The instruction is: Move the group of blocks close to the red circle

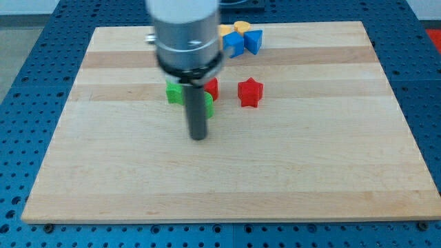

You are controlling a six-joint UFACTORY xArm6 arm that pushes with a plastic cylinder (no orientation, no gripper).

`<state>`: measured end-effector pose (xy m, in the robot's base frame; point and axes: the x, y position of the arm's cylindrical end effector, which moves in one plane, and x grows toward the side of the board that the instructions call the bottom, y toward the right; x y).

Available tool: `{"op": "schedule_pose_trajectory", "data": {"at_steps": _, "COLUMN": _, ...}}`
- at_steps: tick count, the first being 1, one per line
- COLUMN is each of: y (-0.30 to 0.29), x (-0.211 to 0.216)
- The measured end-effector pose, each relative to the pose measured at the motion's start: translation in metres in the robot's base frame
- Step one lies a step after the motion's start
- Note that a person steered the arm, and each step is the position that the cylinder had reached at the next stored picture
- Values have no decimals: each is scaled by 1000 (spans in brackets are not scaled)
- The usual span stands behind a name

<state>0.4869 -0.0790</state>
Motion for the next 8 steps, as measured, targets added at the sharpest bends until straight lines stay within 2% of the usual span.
{"op": "schedule_pose_trajectory", "data": {"at_steps": 1, "y": -62, "x": -42}}
{"op": "schedule_pose_trajectory", "data": {"at_steps": 2, "y": -78, "x": -83}}
{"op": "schedule_pose_trajectory", "data": {"at_steps": 4, "y": -13, "x": -88}}
{"op": "schedule_pose_trajectory", "data": {"at_steps": 5, "y": -33, "x": -88}}
{"op": "schedule_pose_trajectory", "data": {"at_steps": 6, "y": -71, "x": -52}}
{"op": "schedule_pose_trajectory", "data": {"at_steps": 8, "y": 28, "x": -36}}
